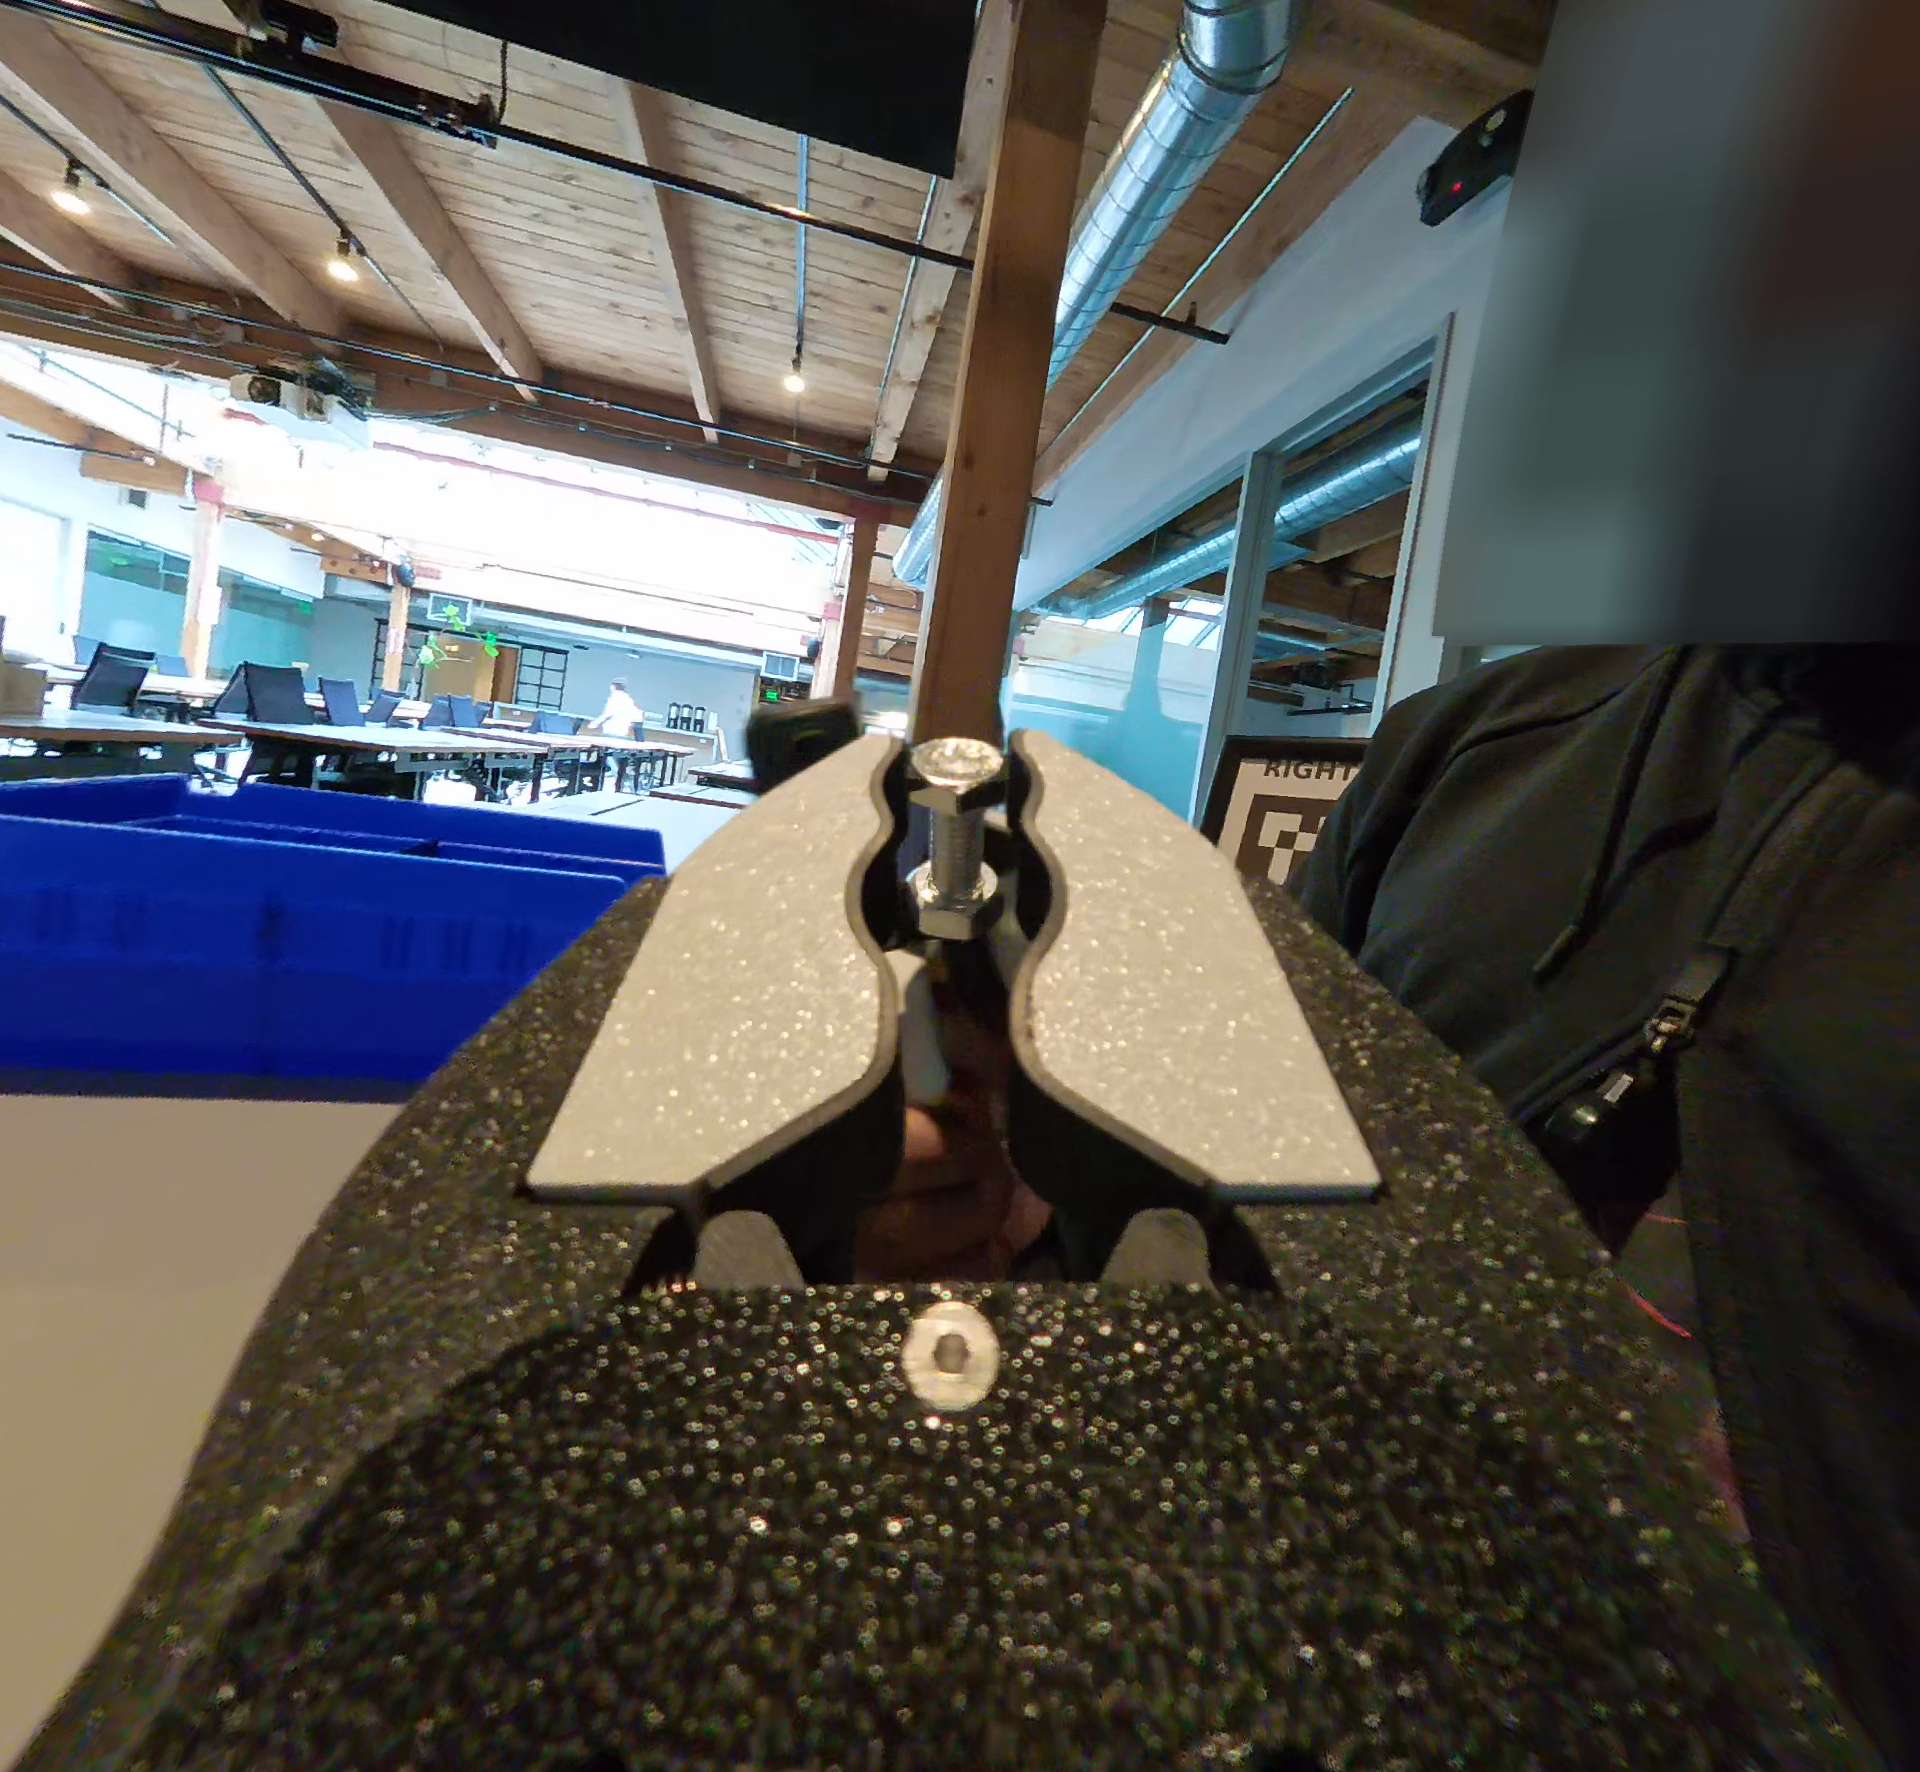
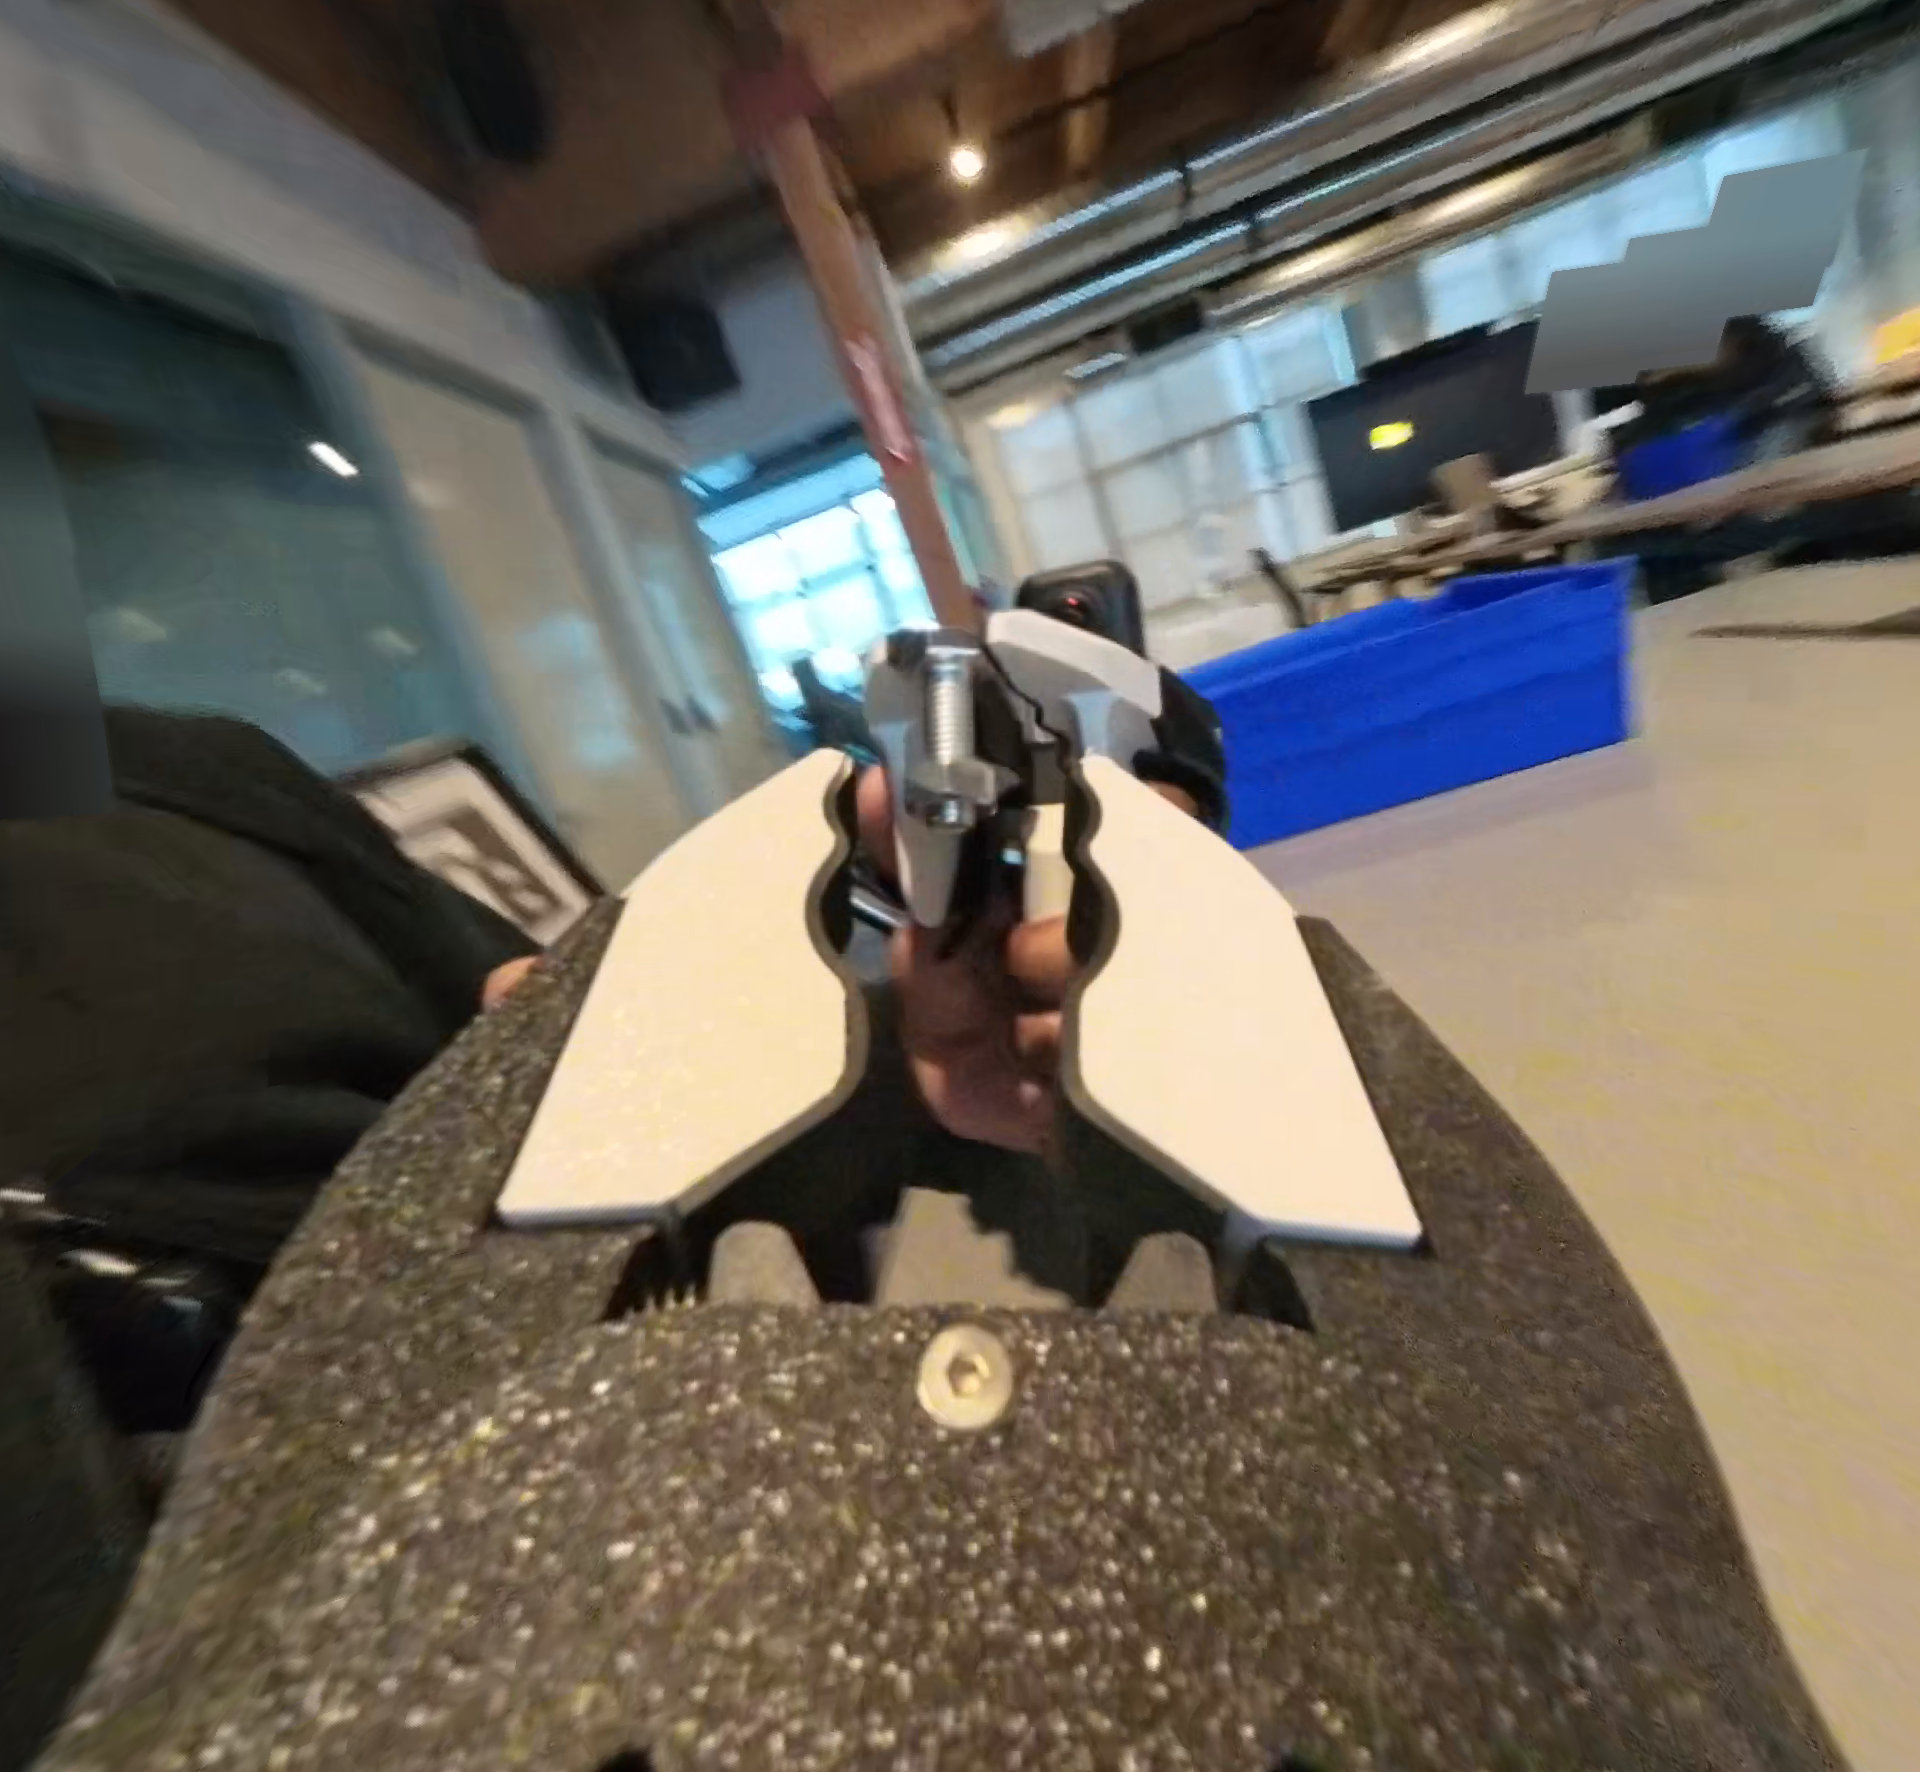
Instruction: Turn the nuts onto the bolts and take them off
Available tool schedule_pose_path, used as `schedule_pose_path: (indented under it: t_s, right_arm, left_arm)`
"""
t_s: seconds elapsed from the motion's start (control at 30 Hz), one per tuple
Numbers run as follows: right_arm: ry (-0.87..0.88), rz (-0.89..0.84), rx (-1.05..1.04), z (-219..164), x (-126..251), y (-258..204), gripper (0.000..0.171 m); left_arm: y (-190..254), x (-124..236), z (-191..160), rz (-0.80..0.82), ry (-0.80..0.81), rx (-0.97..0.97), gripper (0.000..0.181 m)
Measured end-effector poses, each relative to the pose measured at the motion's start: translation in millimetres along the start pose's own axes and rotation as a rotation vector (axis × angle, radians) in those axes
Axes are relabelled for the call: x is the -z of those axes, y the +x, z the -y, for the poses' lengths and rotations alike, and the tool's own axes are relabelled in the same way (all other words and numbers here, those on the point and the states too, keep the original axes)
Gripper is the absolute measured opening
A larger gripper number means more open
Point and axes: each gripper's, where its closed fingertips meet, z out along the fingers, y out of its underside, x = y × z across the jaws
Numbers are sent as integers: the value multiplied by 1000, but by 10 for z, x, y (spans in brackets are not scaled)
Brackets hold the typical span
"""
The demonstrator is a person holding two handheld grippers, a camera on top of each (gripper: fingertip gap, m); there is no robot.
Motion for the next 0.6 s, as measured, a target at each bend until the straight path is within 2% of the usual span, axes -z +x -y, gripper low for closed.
schedule_pose_path:
  t_s: [0.1, 0.23, 0.4, 0.5, 0.6]
  right_arm:
    - [75, 123, -210, 87, 53, -19, 34]
    - [55, 196, -340, 31, 31, -41, 33]
    - [5, 230, -364, -55, -19, -100, 31]
    - [11, 233, -368, -48, -10, -93, 22]
    - [5, 199, -308, -55, -14, -83, 20]
  left_arm:
    - [51, -23, -13, -27, -9, -15, 17]
    - [78, -29, -4, -37, -4, -31, 17]
    - [83, -32, -11, -39, -8, -30, 17]
    - [78, -46, -47, -39, -28, -20, 17]
    - [59, -44, -54, -27, -32, -20, 17]
